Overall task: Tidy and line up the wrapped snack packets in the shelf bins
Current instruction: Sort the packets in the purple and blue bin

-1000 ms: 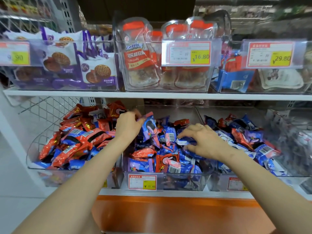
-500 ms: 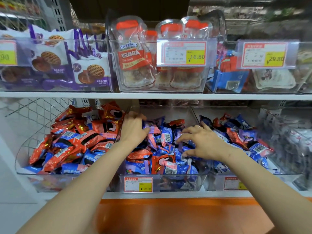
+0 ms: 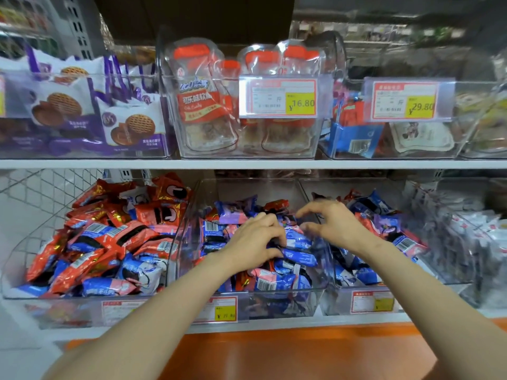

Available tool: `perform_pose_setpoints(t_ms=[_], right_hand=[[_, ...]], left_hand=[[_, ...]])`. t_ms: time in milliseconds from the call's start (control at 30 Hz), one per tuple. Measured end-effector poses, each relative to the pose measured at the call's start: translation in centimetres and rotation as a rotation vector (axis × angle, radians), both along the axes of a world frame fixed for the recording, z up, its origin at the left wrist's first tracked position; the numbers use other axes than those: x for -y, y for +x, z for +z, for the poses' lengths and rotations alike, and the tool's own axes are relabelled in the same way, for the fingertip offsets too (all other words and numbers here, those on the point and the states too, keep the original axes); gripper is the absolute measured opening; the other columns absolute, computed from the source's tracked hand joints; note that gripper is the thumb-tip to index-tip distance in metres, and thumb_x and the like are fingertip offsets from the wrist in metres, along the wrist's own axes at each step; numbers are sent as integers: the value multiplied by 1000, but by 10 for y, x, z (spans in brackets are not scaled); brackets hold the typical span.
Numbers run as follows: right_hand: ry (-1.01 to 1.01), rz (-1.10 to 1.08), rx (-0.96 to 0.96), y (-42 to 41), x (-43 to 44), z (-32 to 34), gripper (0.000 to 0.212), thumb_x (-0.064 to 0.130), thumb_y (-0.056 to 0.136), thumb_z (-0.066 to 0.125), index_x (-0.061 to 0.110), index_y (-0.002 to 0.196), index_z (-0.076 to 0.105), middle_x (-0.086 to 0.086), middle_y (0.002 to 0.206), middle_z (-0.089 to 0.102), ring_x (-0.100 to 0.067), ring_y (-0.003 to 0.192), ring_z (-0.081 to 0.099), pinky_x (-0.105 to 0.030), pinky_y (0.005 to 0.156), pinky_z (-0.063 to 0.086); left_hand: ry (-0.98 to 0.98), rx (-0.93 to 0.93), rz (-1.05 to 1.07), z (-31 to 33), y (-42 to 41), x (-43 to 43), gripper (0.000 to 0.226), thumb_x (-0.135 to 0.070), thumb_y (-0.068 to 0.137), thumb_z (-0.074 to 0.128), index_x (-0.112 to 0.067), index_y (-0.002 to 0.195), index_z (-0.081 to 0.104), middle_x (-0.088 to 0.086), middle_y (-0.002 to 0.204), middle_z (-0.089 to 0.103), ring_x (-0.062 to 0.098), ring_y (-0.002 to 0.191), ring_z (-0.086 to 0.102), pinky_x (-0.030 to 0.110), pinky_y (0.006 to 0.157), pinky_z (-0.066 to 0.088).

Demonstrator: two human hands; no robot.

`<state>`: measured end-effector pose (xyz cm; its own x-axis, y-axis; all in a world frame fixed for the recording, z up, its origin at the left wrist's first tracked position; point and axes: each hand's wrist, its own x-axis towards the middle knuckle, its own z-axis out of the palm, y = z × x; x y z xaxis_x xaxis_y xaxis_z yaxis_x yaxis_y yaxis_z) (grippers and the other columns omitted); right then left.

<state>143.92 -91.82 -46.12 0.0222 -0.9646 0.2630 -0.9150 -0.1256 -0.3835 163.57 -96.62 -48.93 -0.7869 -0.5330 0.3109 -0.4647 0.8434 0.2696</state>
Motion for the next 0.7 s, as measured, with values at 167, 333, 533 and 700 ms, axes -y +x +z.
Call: perform_pose_setpoints(t_ms=[167, 333, 533, 700], right_hand=[[84, 36, -62, -1, 4, -4, 27, 37, 80, 72, 29, 106, 68, 1, 117, 60, -21, 114, 47, -31, 100, 34], [94, 24, -80, -2, 2, 2, 29, 39, 80, 70, 30, 108, 67, 2, 120, 58, -20, 116, 45, -28, 96, 32], [184, 16, -518, 17, -7, -1, 59, 70, 74, 55, 32, 119, 59, 6, 138, 42, -21, 133, 24, -47, 111, 16], [218, 36, -776, 33, -9, -11, 68, 69, 78, 52, 22, 127, 55, -3, 135, 40, -26, 135, 21, -62, 112, -2]], left_hand=[[65, -216, 25, 21, 22, 6, 12, -15, 81, 69, -19, 77, 58, -5, 92, 54, 12, 83, 52, 28, 74, 42], [380, -575, 374, 43, 35, 23, 15, -5, 88, 60, -14, 78, 53, 5, 67, 66, 9, 53, 64, 21, 54, 51], [133, -232, 514, 22, 11, 37, 17, -14, 87, 61, -9, 103, 66, 11, 101, 69, 28, 95, 63, 31, 79, 46], [-75, -52, 356, 15, 5, 27, 27, -21, 89, 58, -23, 115, 62, -5, 125, 53, 18, 104, 56, 27, 82, 39]])
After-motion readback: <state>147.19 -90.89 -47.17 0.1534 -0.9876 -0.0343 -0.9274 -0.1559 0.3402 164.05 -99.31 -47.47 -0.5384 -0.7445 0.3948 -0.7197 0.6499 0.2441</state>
